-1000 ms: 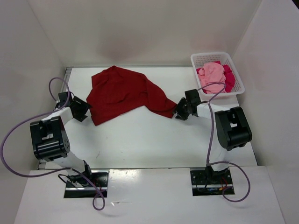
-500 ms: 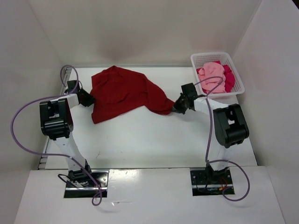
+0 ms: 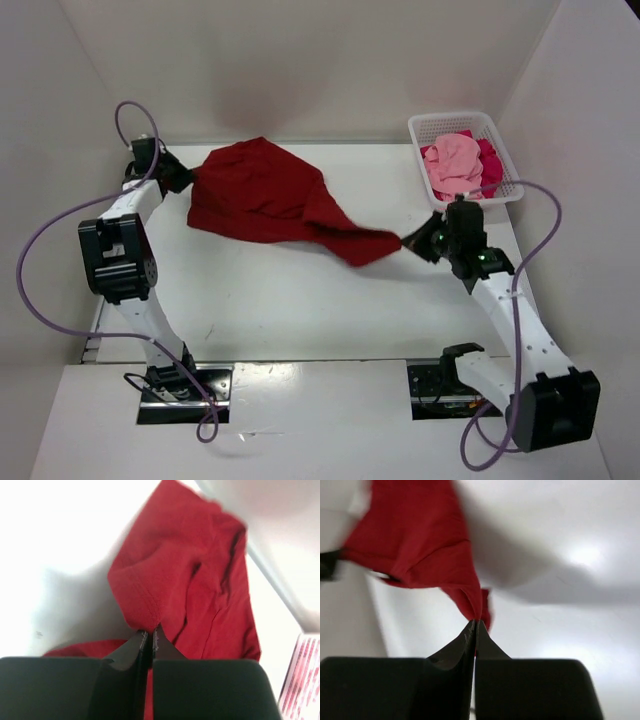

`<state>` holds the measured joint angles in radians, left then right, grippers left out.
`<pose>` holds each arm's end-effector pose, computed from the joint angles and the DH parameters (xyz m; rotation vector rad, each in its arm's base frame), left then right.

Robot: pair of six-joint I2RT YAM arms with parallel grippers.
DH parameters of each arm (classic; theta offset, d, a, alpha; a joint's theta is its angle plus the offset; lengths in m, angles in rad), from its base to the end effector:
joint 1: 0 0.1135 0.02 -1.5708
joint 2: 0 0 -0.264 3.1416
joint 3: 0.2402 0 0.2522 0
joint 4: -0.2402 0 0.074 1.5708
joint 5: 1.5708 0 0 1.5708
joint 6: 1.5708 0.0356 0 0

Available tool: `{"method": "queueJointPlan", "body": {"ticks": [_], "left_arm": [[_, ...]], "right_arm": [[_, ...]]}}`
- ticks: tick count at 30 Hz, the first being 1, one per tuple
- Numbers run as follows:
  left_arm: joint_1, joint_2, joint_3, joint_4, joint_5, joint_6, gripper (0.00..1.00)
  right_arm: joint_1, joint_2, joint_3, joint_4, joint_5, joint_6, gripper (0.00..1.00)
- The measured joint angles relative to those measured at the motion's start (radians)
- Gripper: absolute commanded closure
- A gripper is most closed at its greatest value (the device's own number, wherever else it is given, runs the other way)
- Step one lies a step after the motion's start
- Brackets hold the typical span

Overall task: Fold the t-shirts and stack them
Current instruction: Flatten out the tshirt

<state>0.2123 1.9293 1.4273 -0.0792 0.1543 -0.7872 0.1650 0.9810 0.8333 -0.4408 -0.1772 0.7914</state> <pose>0.4386 0.0889 0.2355 -0.9668 1.9610 -0.4961 0.2110 0.0415 0.2957 0.5893 2.1654 0.7285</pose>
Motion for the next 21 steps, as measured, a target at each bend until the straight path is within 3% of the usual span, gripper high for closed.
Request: {"method": "queueJointPlan", "body": {"ticks": [4,7,11,14,15,19,20,21], "left_arm": [[0.029,-0.035,0.014,-0.003,-0.023,0.003,0.78],[0.038,-0.034,0.02,-0.011,-0.027,0.008,0.69],[0.04,-0.047,-0.041,-0.014,-0.036,0.028,0.52],[0.039,-0.102,-0.171,-0.029,-0.072,0.051,0.18],[0.039,-0.151,-0.234,-0.042,-0.084,0.05,0.01],[0.041,-0.361,-0.432,-0.105,-0.119,0.028,0.01],[0.046,-0.398,-0.462,-0.111,-0.12,0.021,0.27],[0.053,-0.424,-0.49,-0.106,-0.117,0.003,0.38]], "right_arm": [[-0.045,0.077,-0.146,-0.115,-0.03,0.017,1.0],[-0.045,0.093,-0.145,-0.124,-0.043,0.019,1.0],[-0.045,0.11,-0.135,-0.095,-0.058,0.016,1.0],[-0.045,0.124,-0.134,-0.076,-0.074,0.005,1.0],[-0.045,0.125,-0.134,-0.072,-0.076,0.002,1.0],[-0.045,0.128,-0.134,-0.053,-0.091,-0.006,1.0],[-0.045,0.128,-0.134,-0.048,-0.096,-0.008,1.0],[-0.045,0.128,-0.134,-0.045,-0.099,-0.009,1.0]]}}
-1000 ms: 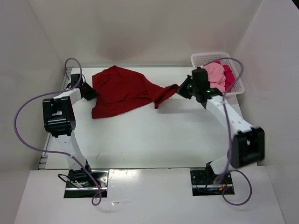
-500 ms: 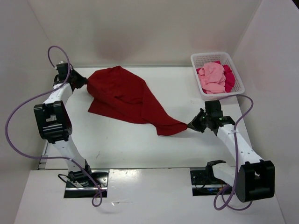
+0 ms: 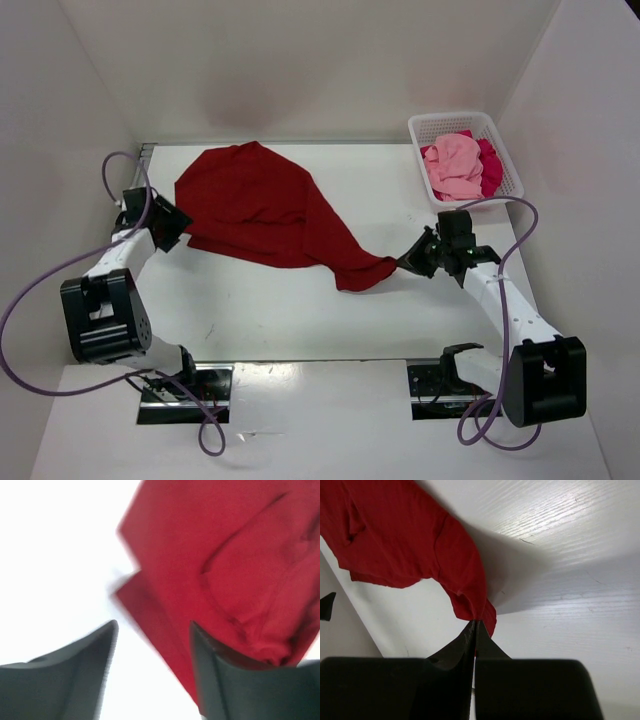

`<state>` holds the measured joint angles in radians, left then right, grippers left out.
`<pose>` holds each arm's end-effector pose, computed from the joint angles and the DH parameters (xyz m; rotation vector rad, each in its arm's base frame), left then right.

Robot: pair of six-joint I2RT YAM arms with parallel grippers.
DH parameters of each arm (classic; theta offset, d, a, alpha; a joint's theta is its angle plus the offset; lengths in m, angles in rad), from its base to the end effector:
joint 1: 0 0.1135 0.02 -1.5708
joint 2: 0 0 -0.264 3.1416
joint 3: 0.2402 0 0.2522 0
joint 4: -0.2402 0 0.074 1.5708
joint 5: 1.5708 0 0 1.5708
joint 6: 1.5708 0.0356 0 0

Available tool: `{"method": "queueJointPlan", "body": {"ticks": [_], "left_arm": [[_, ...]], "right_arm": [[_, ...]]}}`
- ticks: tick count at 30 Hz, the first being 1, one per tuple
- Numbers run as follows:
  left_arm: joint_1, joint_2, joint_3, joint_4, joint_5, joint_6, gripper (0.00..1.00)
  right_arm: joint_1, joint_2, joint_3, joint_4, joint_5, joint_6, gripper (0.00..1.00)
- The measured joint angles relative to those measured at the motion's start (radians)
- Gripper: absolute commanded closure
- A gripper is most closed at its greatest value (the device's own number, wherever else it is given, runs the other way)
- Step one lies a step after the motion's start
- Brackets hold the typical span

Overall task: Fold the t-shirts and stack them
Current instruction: Flatten out the tshirt

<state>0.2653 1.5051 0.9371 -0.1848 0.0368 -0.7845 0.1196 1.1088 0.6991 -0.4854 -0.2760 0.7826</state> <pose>0.3105 0.0830 0.2208 -1.1577 2.0366 -0.3023 0.2159 0.0357 0.2228 0.7148 2.4604 0.7118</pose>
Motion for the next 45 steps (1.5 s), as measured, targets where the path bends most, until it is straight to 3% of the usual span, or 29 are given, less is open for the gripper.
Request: {"method": "queueJointPlan", "body": {"ticks": [3,13,18,20,23,29,33,37,40,45], "left_arm": [[0.024,-0.037,-0.082,0.008,0.001,-0.022,0.54],[0.033,0.142,-0.099,0.095,0.041,-0.108,0.56],[0.034,0.192,-0.08,0.152,0.053,-0.143,0.78],[0.034,0.203,-0.077,0.169,0.056,-0.156,0.9],[0.034,0.206,-0.077,0.175,0.055,-0.162,1.0],[0.017,0.085,-0.064,0.062,0.012,-0.101,1.0],[-0.029,-0.119,0.029,-0.049,0.011,-0.035,1.0],[-0.048,-0.26,0.224,-0.152,0.079,0.004,1.0],[-0.055,-0.269,0.438,-0.237,0.123,0.029,1.0],[-0.06,-0.182,0.939,-0.344,0.171,0.048,1.0]], "right_arm": [[0.0,0.0,0.0,0.01,-0.007,-0.003,1.0],[0.0,0.001,0.0,0.023,-0.027,-0.017,0.99],[0.0,0.001,0.0,0.023,-0.028,-0.018,0.99],[0.0,0.001,0.0,0.024,-0.028,-0.017,0.99],[0.0,0.001,0.0,0.025,-0.028,-0.015,0.99],[0.0,0.011,0.062,-0.021,0.001,-0.022,1.0],[0.009,0.036,0.289,-0.097,0.065,-0.05,1.0],[0.051,0.056,0.603,-0.167,0.14,-0.078,1.0],[0.091,0.075,0.867,-0.196,0.195,-0.095,1.0],[0.114,0.15,1.366,-0.242,0.237,-0.114,1.0]]}}
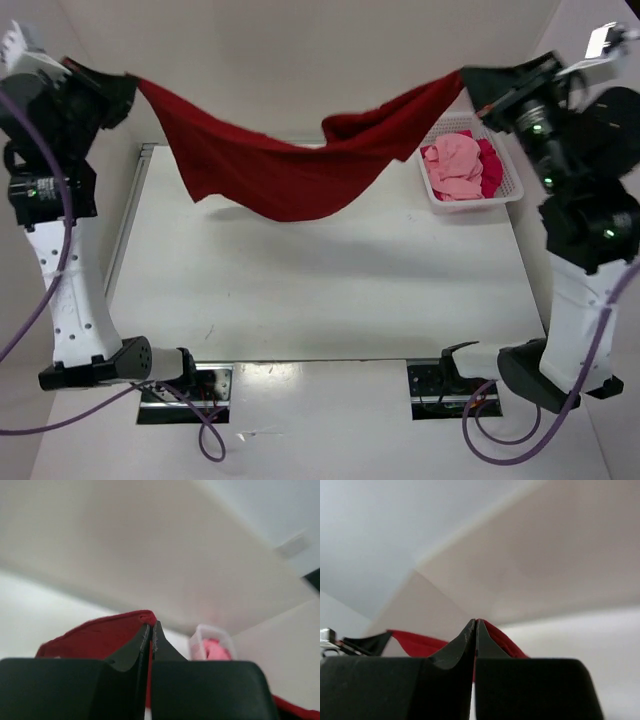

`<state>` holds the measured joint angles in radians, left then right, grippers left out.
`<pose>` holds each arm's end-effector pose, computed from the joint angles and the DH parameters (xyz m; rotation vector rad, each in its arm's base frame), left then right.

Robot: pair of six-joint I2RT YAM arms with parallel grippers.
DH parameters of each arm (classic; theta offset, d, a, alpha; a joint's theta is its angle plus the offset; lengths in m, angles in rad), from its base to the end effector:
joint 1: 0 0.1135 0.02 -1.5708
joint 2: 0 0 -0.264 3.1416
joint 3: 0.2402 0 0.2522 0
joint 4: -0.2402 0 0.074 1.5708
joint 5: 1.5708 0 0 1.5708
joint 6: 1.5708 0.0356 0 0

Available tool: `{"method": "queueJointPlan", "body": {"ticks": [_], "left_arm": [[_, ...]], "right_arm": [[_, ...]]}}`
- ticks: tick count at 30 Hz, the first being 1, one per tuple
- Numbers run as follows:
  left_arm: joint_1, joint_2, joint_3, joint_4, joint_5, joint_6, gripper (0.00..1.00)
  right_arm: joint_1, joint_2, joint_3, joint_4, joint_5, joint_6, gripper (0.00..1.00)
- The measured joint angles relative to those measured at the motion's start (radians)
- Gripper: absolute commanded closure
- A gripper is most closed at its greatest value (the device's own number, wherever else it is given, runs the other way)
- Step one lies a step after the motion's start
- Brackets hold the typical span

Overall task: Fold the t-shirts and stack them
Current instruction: Flatten out the tshirt

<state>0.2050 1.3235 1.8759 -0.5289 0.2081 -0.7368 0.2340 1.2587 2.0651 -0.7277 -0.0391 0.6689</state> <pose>0.2377 0.0419 0.5516 -0.5620 1.4734 -0.5798 0.1693 0.0418 0.5917 0.3002 1.5095 0.7534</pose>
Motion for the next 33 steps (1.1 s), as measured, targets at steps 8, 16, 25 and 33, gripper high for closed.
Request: {"method": "queueJointPlan", "body": {"ticks": [8,16,25,33], "left_arm": [[0.001,0.001,0.346,-0.004,-0.017,-0.004,1.0],[0.08,0.085,0.122,0.099,-0.01,-0.057,1.0],[0.091,0.395,0.0,0.073,0.0,-0.084,1.0],[0.101,0.475,0.356,0.095,0.028,-0.133,1.0]], "right_arm": [[0.057,0.068,0.509,0.019,0.041,-0.014,1.0],[0.049,0.303,0.48,0.064,0.159,-0.068,1.0],[0.033,0.828,0.51,-0.018,0.166,-0.096,1.0],[-0.014,0.798,0.675,0.036,0.121,-0.056,1.0]]}}
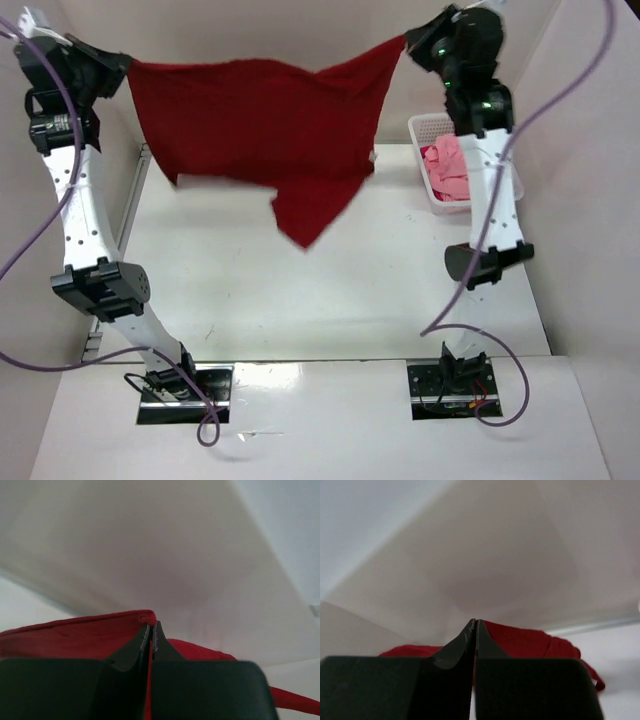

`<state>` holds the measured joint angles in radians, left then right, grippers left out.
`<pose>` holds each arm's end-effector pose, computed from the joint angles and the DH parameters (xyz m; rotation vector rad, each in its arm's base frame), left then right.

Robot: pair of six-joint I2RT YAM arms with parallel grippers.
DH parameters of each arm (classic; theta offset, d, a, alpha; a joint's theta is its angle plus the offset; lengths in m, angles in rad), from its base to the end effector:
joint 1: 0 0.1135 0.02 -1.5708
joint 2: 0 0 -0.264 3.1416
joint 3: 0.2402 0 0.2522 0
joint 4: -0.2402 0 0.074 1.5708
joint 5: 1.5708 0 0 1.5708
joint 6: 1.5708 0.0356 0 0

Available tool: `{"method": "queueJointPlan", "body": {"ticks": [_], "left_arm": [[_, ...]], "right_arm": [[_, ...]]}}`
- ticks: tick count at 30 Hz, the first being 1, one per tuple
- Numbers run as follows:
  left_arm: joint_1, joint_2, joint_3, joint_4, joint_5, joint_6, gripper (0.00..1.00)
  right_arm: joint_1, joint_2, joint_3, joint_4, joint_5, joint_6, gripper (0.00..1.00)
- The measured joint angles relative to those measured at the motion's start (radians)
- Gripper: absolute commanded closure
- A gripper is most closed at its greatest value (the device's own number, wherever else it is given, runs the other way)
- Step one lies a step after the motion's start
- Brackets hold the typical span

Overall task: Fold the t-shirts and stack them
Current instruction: Flatten out the tshirt

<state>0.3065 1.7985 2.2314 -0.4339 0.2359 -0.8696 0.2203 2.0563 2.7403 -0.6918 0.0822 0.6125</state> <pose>0.3700 0.1084 0.5278 -0.7279 1.4321 -0.6244 0.3955 0.0856 0.5474 0.3776 1.5642 0.5848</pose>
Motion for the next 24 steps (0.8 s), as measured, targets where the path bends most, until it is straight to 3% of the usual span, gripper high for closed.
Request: {"method": "queueJointPlan", "body": {"ticks": [5,8,14,19,22,24], "left_arm": [[0.037,-0.074,0.011,0.046,0.022,-0.005,1.0],[0.044,-0.124,-0.066,0.072,0.026,-0.003,1.0],[0.044,-0.257,-0.438,0.133,0.027,0.013,1.0],[0.044,-0.397,-0.874,0.151,-0.006,0.053,1.0],[0.044,-0.465,-1.094,0.122,-0.028,0.075,1.0],[0.045,-0.512,-1.224,0.101,-0.037,0.092,1.0]], "right_arm": [[-0.019,-0.191,-0.013,0.061,-0.019,0.02,1.0],[-0.022,-0.334,-0.168,0.105,-0.03,0.028,1.0],[-0.022,-0.655,-0.921,0.218,-0.034,0.046,1.0],[-0.022,-0.716,-1.54,0.226,-0.056,0.074,1.0],[-0.022,-0.737,-1.803,0.158,-0.088,0.099,1.0],[-0.022,-0.795,-1.896,0.111,-0.11,0.111,1.0]]}}
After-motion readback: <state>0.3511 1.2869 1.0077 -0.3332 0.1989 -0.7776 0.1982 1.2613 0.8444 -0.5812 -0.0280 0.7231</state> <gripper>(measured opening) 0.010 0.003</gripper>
